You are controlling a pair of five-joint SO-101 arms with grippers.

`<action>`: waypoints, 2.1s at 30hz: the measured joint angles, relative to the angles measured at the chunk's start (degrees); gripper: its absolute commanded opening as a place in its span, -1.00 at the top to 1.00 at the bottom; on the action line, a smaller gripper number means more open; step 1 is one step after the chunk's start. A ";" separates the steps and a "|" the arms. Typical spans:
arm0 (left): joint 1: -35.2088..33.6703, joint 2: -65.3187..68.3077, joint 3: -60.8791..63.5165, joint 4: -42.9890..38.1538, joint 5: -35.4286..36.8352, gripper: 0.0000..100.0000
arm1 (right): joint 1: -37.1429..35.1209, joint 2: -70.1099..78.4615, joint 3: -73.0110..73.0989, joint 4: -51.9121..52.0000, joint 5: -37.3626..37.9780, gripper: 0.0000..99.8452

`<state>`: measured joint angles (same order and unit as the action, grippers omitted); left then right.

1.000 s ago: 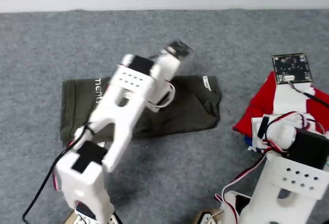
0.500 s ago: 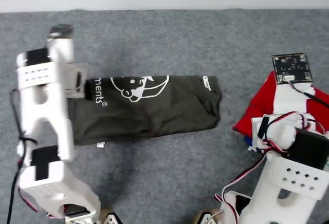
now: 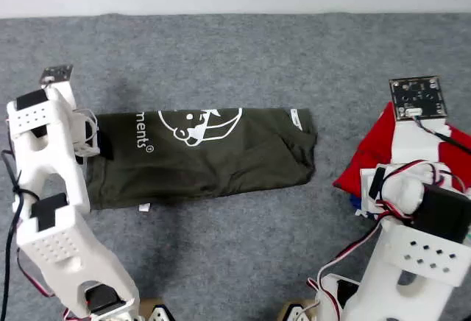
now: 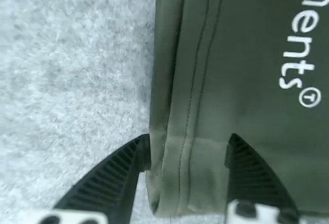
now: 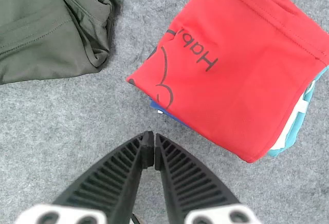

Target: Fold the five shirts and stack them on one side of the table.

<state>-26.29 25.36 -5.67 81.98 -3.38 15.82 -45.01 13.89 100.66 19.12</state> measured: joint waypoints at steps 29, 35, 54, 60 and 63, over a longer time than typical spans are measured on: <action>2.99 26.02 -29.45 16.44 -2.29 0.99 | 0.00 0.00 0.00 0.00 0.09 0.98; 0.53 26.02 -31.91 17.41 -2.37 0.99 | 0.00 0.00 0.00 0.00 0.09 0.98; 12.75 4.75 -18.02 16.88 -2.20 0.99 | 0.00 0.00 0.00 0.00 0.09 0.98; 24.00 -3.96 -14.42 17.05 1.85 0.99 | 0.00 0.00 0.00 0.00 0.09 0.98; 29.71 -5.71 -14.42 17.05 4.22 0.99 | 0.00 0.00 0.00 0.00 0.09 0.98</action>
<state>3.43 19.65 -20.09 99.03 0.84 15.82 -45.01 13.89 100.66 19.21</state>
